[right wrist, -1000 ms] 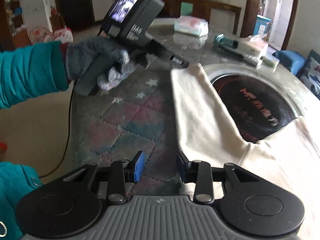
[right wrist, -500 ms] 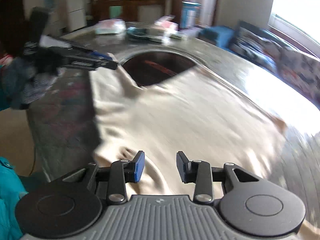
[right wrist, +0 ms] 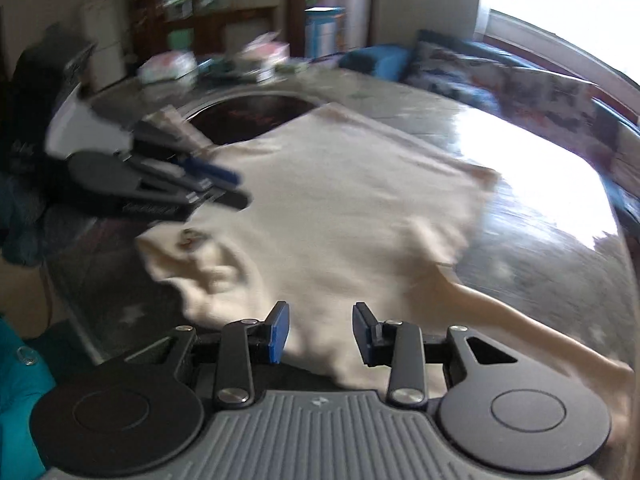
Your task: Fold clothes
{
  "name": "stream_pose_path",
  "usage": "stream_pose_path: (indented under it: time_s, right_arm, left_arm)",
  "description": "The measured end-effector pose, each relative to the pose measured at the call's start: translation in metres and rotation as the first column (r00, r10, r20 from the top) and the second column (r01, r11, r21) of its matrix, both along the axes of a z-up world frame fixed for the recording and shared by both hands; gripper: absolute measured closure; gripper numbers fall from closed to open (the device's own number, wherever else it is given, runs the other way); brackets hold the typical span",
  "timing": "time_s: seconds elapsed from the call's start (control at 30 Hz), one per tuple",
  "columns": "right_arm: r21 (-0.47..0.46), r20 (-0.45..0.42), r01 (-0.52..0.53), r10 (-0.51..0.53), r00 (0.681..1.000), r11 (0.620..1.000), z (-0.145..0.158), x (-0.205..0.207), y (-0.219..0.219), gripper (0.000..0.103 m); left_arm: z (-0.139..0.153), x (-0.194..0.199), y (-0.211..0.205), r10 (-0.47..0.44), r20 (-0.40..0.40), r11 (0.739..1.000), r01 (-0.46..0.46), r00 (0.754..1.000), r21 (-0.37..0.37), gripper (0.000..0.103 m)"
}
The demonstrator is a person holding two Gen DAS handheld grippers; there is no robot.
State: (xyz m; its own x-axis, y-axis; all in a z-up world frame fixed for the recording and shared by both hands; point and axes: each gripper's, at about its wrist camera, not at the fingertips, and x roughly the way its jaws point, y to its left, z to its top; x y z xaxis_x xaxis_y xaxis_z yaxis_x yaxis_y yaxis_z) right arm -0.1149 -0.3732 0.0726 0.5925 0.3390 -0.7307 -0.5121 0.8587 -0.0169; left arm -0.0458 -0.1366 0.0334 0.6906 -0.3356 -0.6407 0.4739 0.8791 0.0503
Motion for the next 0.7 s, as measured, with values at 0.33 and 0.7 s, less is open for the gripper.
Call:
stream_pose_path:
  time_s: [0.33, 0.7]
  right_arm:
    - [0.051, 0.011, 0.522, -0.523, 0.852, 0.852, -0.025, 0.002, -0.128, 0.068]
    - [0.168, -0.007, 0.718, -0.727, 0.686, 0.676, -0.04, 0.004, -0.194, 0.068]
  left_arm:
    - [-0.007, -0.008, -0.054, -0.123, -0.025, 0.992, 0.123, 0.992, -0.002, 0.074]
    - [-0.015, -0.019, -0.076, -0.184, -0.029, 0.982, 0.184, 0.983, 0.028, 0.074]
